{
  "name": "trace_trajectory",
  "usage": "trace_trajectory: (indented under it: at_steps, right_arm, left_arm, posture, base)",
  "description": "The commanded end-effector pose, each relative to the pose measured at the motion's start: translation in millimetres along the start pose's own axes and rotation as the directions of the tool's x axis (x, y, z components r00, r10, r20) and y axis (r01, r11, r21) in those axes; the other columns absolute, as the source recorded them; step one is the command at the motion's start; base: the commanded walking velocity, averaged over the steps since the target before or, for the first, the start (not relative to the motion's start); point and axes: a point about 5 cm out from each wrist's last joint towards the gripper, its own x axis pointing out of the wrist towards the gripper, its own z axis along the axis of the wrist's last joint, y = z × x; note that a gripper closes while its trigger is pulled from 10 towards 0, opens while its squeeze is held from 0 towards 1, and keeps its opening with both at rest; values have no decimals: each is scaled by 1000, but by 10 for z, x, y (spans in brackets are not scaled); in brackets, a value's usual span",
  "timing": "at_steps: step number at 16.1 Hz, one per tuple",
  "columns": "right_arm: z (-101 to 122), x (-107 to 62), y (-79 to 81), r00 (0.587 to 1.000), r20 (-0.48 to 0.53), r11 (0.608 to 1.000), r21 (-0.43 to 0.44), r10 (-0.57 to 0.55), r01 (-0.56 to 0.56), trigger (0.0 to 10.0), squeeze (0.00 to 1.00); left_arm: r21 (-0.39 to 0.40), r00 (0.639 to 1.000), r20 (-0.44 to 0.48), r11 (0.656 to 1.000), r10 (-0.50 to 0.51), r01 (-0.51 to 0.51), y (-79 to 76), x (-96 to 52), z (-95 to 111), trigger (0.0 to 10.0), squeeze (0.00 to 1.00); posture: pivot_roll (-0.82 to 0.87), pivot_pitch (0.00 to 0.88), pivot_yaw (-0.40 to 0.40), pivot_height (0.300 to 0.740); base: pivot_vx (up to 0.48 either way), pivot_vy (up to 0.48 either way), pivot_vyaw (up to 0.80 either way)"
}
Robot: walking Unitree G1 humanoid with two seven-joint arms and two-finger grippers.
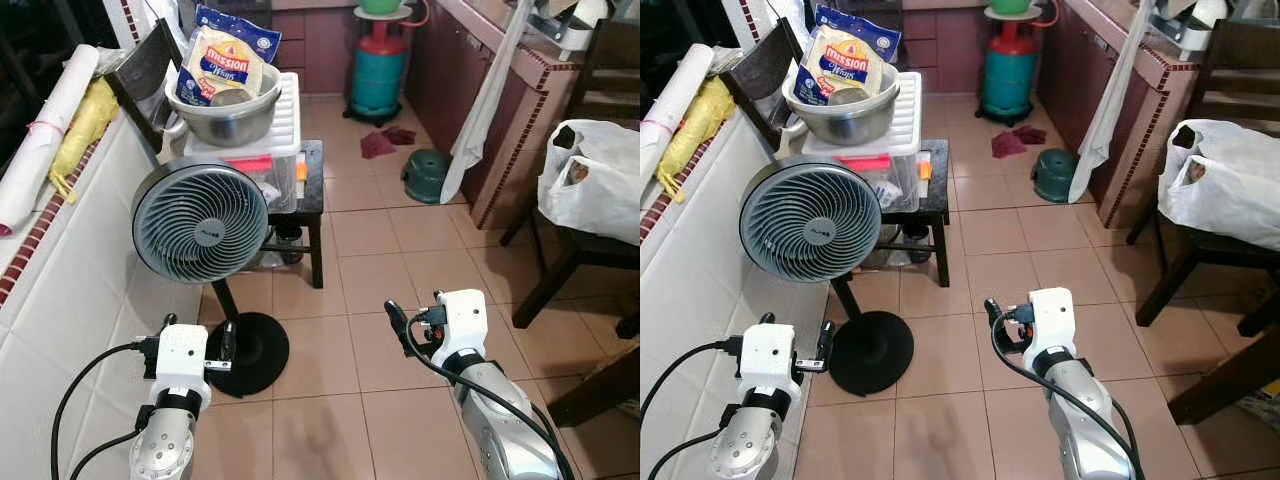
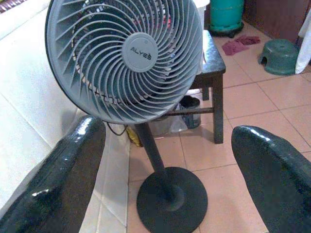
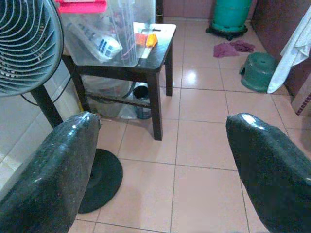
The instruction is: Setting the table
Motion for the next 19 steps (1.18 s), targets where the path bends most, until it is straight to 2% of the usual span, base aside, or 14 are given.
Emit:
trace_trajectory:
  at_steps: [1,4,15,19]
  right_arm:
    - [25,-29,-20,1000,14,1000,6,-12,12,10000,0]
    - [33,-32,-15,1000,10,1000,-15,-7,7,10000,0]
    - [-25,-45,-48,999,-15,998,27,-50,50,10000,0]
    - [-22,-40,-42,999,-10,999,18,-47,47,10000,0]
  left_arm:
    - [-1,1000,-22,1000,-9,9,-18,10,-28,10000,0]
    - [10,1000,-24,1000,-10,10,-28,35,-26,10000,0]
    - [13,999,-28,999,-32,32,-43,86,-14,10000,0]
    - [18,999,-24,999,-35,36,-43,108,1,10000,0]
  posture:
    - [-175,101,57,740]
    - [-180,104,59,740]
    - [-196,110,86,740]
    - [-191,107,87,740]
  base:
    - [0,0,-481]
    - [0,0,0]
    - [0,0,-786]
    - [0,0,0]
